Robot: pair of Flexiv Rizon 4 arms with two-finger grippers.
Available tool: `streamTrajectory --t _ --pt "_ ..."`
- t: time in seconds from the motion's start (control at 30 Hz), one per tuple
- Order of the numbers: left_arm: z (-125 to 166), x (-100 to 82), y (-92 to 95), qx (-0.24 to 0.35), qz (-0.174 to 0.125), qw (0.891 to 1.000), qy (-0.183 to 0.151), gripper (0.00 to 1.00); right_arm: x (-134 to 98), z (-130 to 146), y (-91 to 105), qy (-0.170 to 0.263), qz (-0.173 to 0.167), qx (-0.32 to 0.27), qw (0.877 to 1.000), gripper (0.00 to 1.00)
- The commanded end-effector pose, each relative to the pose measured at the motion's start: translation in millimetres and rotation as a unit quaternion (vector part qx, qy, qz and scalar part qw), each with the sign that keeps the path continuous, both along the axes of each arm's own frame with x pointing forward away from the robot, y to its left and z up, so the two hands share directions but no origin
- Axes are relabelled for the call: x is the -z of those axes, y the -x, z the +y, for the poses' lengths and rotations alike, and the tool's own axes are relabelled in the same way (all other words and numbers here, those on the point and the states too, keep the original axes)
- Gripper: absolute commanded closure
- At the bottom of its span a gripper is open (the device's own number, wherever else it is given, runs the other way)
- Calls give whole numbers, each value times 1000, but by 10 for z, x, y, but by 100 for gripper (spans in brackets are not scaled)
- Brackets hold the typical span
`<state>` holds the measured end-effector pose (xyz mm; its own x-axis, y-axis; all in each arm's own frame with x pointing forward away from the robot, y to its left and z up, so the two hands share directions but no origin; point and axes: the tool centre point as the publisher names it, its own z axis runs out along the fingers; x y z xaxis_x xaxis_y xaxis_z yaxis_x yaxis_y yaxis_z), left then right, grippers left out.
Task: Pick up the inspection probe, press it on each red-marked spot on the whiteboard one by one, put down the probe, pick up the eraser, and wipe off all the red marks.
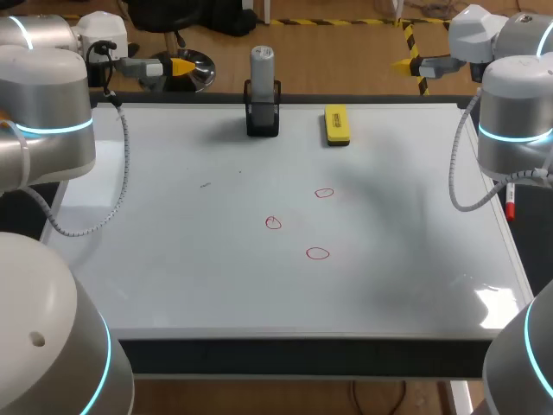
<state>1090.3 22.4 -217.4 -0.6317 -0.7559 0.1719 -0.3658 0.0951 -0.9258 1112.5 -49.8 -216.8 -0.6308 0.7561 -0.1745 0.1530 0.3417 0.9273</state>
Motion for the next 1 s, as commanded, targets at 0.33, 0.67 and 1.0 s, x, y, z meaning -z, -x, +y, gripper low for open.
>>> streamTrajectory --t 0.33,0.67,1.0 --pt "1 1 -3 0 0 1000 0 0 -2 1 -7 1 1 0 1000 0" --pt "-208 30 -57 113 -33 993 20 0 -2 1 -7 1 1 0 1000 0" --pt "-643 -16 -64 287 -92 953 40 0 -2 1 -7 1 1 0 1000 0"
